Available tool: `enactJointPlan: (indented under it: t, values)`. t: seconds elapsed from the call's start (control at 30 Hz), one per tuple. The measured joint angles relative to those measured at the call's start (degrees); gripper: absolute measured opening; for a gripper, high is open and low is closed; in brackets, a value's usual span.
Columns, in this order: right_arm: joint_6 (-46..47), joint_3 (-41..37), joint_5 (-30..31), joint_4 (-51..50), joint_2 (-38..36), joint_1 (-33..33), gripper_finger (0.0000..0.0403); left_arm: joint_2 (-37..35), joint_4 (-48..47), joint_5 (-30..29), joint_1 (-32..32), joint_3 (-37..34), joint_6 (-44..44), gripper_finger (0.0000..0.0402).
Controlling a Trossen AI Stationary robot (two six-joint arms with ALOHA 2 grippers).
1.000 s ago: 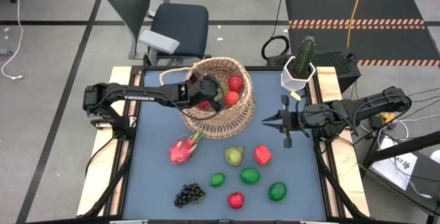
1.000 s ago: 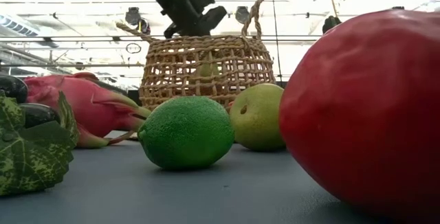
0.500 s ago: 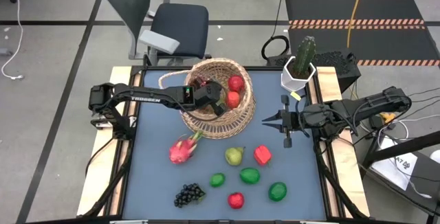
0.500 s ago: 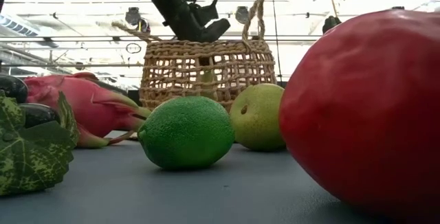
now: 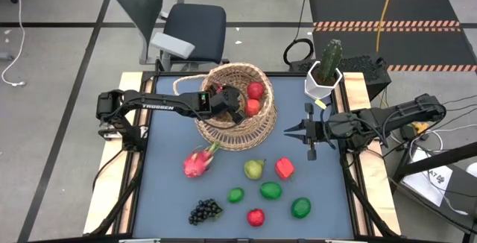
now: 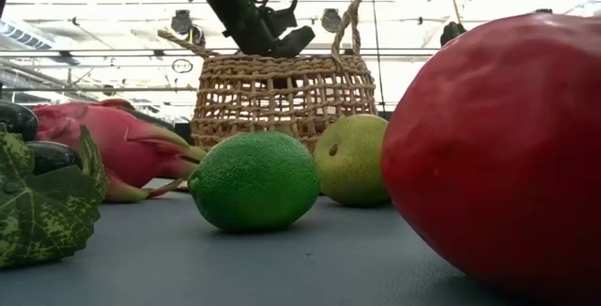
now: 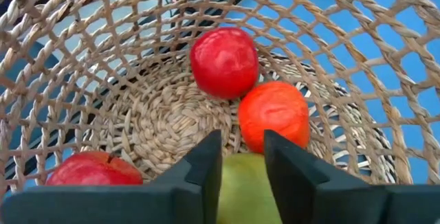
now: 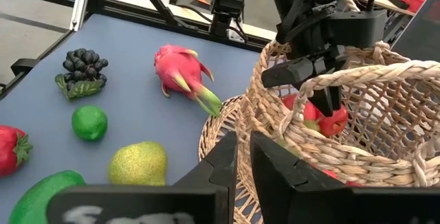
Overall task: Build produce basket
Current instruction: Put the pear into the basket
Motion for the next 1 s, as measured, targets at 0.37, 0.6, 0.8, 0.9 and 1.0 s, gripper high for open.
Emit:
enactJointPlan:
  t: [0.37, 0.6, 0.8, 0.9, 1.0]
  values:
    - [0.6, 0.0, 0.0, 0.0, 0.0, 0.0, 0.0034, -6.5, 0.1, -0.4, -0.8, -0.1, 2.2, 0.0146]
    - [3.7, -0.9, -1.5, 1.0, 0.0, 0.0, 0.0034, -12.4, 0.2, -0.4, -3.8, -0.1, 6.4, 0.0136]
    - [6.0, -2.3, -2.3, 1.4, 0.9, 0.0, 0.0035, -16.7, 0.0, 0.0, -9.6, -0.1, 10.8, 0.0133]
    - [7.3, -2.7, -6.7, 1.4, 2.8, 0.0, 0.0044, -18.2, -0.3, -1.5, -13.2, -0.1, 13.0, 0.0125]
    - [8.1, -3.0, -11.8, 0.8, 7.1, 0.0, 0.0065, -19.2, -0.8, -4.5, -15.7, -0.8, 13.8, 0.0116]
